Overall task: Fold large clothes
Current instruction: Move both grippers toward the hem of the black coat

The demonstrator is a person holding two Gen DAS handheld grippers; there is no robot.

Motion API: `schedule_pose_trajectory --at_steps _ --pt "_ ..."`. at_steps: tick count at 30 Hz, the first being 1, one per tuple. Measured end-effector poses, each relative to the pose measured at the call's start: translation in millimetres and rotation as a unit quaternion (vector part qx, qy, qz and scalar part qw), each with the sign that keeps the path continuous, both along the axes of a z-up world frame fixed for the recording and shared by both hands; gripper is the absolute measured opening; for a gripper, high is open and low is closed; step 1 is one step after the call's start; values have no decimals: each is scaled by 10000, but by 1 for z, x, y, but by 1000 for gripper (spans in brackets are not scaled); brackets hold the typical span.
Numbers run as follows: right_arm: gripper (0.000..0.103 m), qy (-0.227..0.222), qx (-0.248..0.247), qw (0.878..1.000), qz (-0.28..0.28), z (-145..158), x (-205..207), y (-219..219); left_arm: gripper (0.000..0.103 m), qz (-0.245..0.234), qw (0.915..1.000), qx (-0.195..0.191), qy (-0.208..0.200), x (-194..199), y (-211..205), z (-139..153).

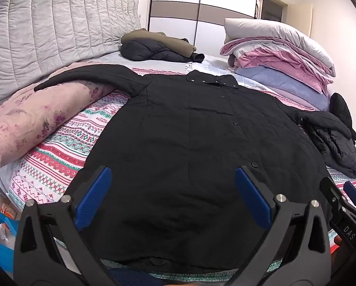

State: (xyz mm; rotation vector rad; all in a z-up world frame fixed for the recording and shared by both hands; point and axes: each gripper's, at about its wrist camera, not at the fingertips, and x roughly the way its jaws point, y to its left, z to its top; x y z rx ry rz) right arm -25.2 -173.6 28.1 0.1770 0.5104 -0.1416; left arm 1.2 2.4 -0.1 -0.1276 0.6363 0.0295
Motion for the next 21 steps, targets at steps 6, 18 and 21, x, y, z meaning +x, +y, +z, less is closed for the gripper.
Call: schedule_pose_trajectory --at_steps 6,18,21 --pt "103 -23 -17 10000 -32 1 -2 1 103 -6 9999 133 -2 -4 -12 3" --pt "103 89 -375 9970 -665 2 0 0 103 8 9998 197 -5 -1 -14 -1" --pt "103 127 -554 9952 -793 0 1 1 103 13 9990 447 79 1 -16 -4"
